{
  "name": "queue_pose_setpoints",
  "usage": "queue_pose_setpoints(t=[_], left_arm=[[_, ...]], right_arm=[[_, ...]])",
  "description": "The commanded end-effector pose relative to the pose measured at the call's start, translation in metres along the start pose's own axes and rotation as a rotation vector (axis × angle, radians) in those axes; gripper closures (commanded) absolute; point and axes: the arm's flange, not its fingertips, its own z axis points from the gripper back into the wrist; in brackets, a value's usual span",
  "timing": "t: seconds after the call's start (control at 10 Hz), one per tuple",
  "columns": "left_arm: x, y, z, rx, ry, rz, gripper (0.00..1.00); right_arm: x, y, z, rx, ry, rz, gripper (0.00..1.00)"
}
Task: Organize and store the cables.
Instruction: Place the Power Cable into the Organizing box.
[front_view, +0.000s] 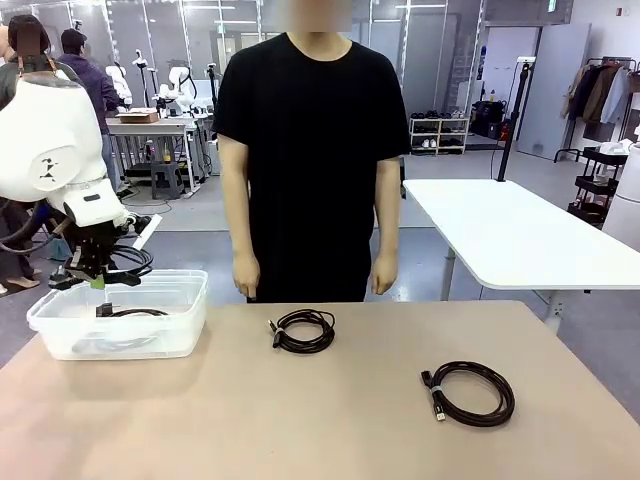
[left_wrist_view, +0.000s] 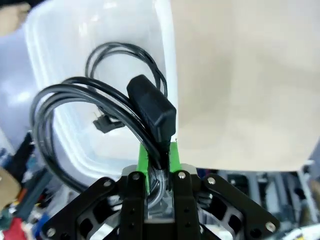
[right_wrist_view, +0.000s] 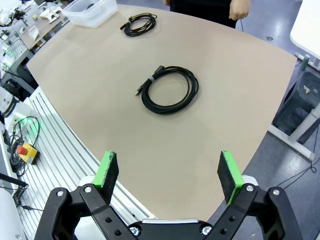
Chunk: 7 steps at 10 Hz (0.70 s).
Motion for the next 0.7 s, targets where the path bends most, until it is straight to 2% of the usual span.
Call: queue_pose_setpoints(t=[0.0,0.4,0.6], left_arm=[[0.003,0.029,-0.006,-0.057,-0.053,0.016,0.82],[0.001,0.071,-0.041,-0.155,-0.076,0.099,0.82],[0.002,0.078,-0.058,-0.205,-0.069,0.12,0.82]], right_arm=[[-0.001,0.0,0.001,0.003,-0.005,0.017,0.0],[-0.001,0.0,0.001,0.003,-0.005,0.017,0.0],[-0.001,0.0,0.001,0.003,-0.005,0.017,0.0]])
